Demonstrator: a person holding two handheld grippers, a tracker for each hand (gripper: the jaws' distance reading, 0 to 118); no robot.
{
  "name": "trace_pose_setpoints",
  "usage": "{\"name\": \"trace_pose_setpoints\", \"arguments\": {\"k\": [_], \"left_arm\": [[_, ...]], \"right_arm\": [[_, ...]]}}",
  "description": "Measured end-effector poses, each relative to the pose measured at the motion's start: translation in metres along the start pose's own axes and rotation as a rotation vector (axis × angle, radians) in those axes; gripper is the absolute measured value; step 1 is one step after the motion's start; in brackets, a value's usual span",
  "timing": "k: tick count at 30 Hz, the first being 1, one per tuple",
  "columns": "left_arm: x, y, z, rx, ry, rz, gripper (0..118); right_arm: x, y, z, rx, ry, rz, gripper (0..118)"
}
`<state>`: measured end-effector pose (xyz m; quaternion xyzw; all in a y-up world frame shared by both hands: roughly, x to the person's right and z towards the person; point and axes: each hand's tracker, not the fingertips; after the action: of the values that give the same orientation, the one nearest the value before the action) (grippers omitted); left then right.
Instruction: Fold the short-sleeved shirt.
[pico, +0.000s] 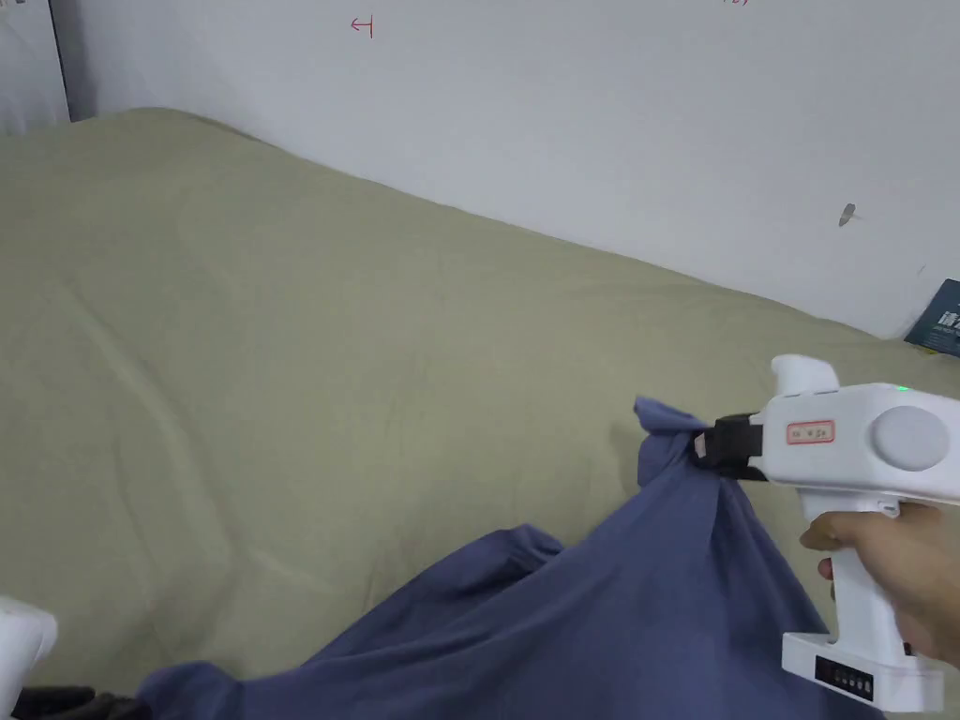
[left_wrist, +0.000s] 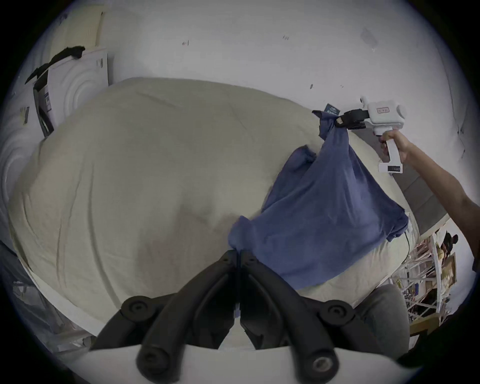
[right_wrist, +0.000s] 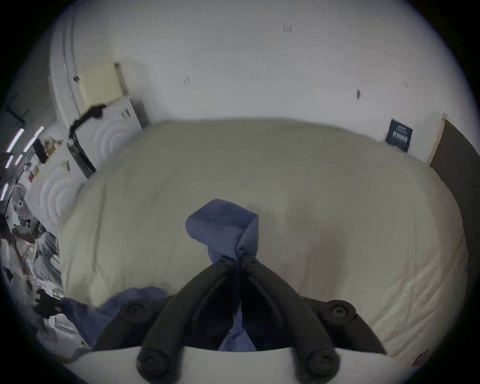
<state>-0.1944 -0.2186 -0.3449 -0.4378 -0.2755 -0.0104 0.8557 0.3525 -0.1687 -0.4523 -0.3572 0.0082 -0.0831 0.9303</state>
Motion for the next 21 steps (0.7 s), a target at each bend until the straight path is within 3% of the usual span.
{"name": "trace_pose_setpoints", "arguments": {"k": [5, 8, 17, 21], "left_arm": [[0.003, 0.033, 0.015, 0.095, -0.029, -0.018, 0], [0.008, 0.063, 0.027, 0.171, -0.028, -0.056, 0], [0.013, 0.178, 0.054, 0.325, -0.012, -0.182, 0], [0.016, 0.24, 0.059, 0.36, -0.006, -0.205, 1]], "right_arm": [[-0.019, 0.031, 0.062, 0.155, 0.004, 0.023, 6], [-0.026, 0.054, 0.101, 0.267, -0.031, 0.061, 6], [-0.019, 0.127, 0.194, 0.537, -0.19, 0.072, 6], [-0.021, 0.16, 0.22, 0.588, -0.244, 0.074, 6]]}}
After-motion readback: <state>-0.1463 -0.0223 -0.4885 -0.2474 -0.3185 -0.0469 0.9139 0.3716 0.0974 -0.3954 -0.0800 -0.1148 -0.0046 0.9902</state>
